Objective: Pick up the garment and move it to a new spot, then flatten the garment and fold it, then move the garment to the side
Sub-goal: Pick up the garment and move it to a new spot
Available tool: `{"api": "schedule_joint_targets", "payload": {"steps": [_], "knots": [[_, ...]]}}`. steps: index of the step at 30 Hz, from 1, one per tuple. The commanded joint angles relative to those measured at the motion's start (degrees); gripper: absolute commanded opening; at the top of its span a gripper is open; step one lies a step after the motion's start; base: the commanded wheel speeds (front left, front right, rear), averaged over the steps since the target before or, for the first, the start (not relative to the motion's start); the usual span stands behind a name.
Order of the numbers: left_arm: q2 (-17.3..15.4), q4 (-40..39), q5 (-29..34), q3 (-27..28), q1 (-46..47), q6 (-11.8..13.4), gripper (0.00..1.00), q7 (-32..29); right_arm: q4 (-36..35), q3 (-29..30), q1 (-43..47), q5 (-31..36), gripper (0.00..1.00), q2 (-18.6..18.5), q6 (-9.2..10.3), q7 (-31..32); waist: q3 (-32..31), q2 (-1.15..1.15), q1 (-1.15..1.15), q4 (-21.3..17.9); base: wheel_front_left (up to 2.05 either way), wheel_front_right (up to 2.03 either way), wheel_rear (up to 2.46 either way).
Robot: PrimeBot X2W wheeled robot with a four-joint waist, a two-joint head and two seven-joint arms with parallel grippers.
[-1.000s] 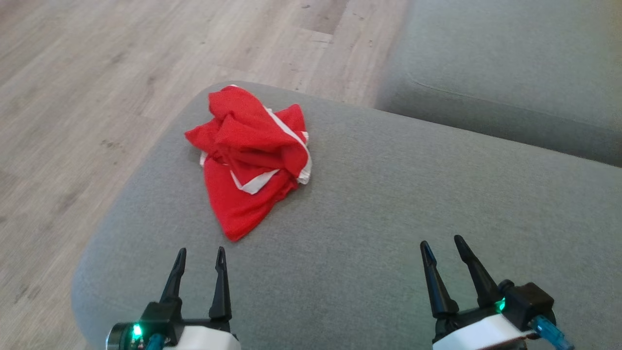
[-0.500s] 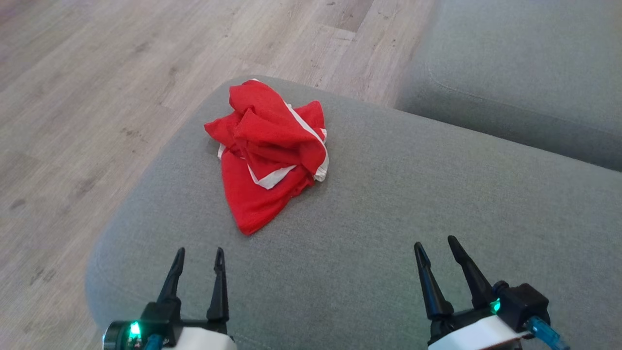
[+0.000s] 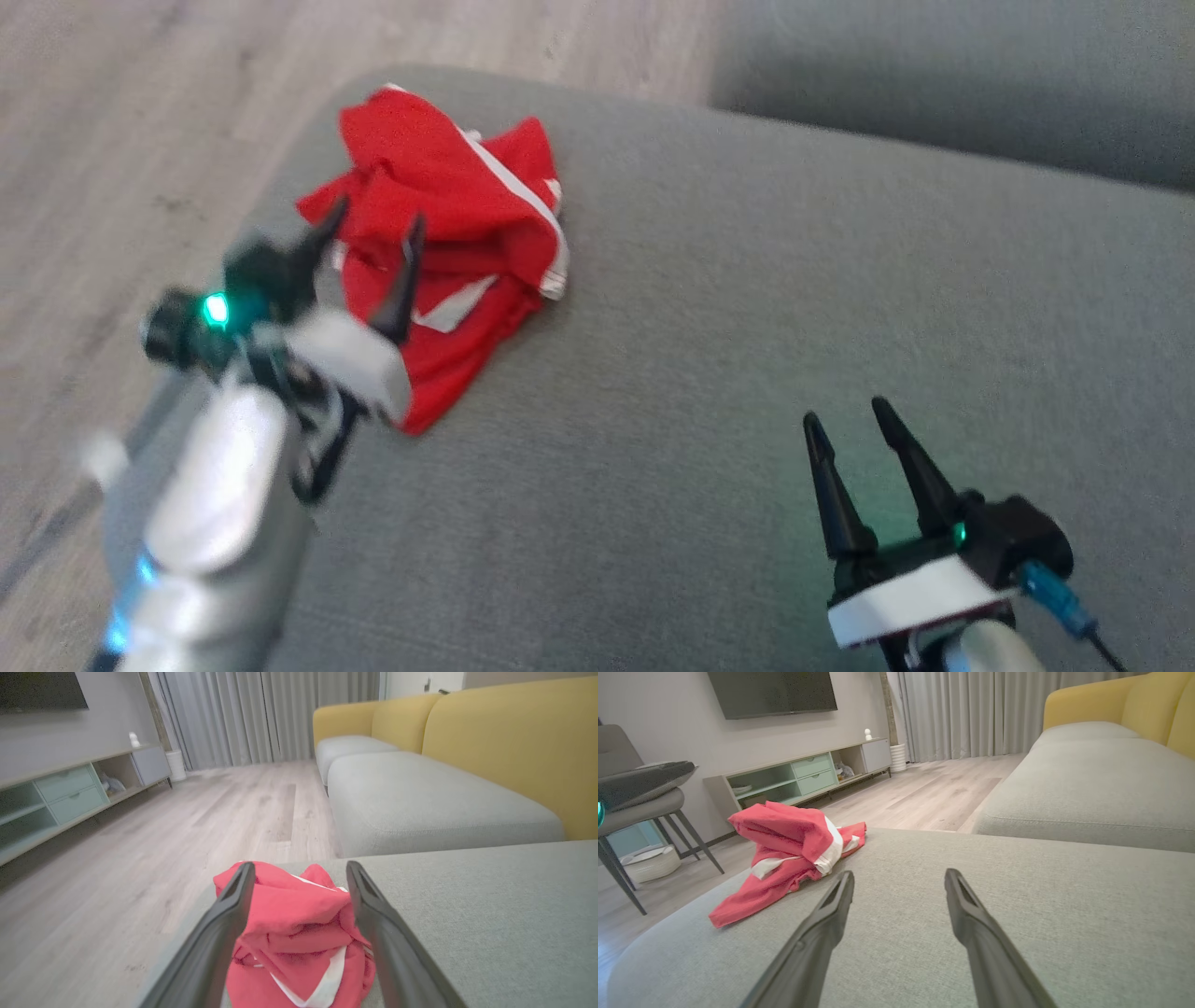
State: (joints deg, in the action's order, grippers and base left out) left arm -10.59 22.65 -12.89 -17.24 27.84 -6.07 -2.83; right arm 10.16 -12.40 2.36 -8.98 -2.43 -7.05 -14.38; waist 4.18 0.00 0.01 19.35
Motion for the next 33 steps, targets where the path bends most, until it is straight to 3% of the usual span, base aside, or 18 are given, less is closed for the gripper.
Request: {"api": "schedule_joint_targets", "payload": {"steps": [1, 5, 10, 16, 17, 18, 24, 33], "knots": [[-2.8, 0.7, -1.5, 1.8, 5.8, -0.5, 1.0, -3.5, -1.9, -1.0, -3.0, 0.6, 1.0, -0.4, -0.44, -0.6, 4.6, 0.0, -0.01, -4.3, 0.0, 0.0, 0.0], [-6.4, 8.1, -2.7, 1.3, 13.2, -1.0, 1.0, -11.8, -1.9, -1.1, -4.2, 0.8, 1.0, -0.4, -0.44, -0.6, 7.3, 0.0, -0.01, -7.3, 0.0, 0.0, 0.0], [-8.2, 15.4, -6.4, 1.9, 17.6, -1.3, 1.0, -18.8, -2.1, -1.3, -5.2, 0.7, 1.0, -0.4, -0.44, -0.6, 9.3, 0.0, -0.01, -9.8, 0.0, 0.0, 0.0], [-10.0, 20.9, -7.4, 2.9, 19.7, -0.3, 1.0, -20.7, -2.0, -1.0, -5.9, 0.5, 1.0, -0.4, -0.44, -0.6, 10.3, 0.0, -0.01, -11.4, 0.0, 0.0, 0.0], [-10.1, 21.5, -7.5, 2.9, 19.9, -0.2, 0.68, -20.4, -2.0, -1.0, -6.0, 0.4, 1.0, -0.4, -0.44, -0.6, 10.3, 0.0, -0.01, -11.6, 0.0, 0.0, 0.0], [-10.1, 22.1, -7.6, 3.0, 20.0, -0.2, 0.0, -20.0, -1.9, -1.1, -6.1, 0.4, 1.0, -0.4, -0.44, -0.6, 10.2, 0.0, -0.01, -11.8, 0.0, 0.0, 0.0], [-10.1, 23.1, -8.3, 2.7, 20.5, -0.7, 0.0, -16.0, -1.5, -1.3, -6.1, -0.1, 1.0, -0.4, -0.44, -0.6, 8.9, 0.0, -0.01, -12.2, 0.0, 0.0, 0.0], [-8.6, 16.2, -7.4, 0.4, 23.4, -1.2, 0.0, 2.9, -0.8, -1.0, -4.7, -1.7, 1.0, -0.4, -0.44, -0.6, 3.0, 0.0, -0.01, -12.4, 0.0, 0.0, 0.0]]}}
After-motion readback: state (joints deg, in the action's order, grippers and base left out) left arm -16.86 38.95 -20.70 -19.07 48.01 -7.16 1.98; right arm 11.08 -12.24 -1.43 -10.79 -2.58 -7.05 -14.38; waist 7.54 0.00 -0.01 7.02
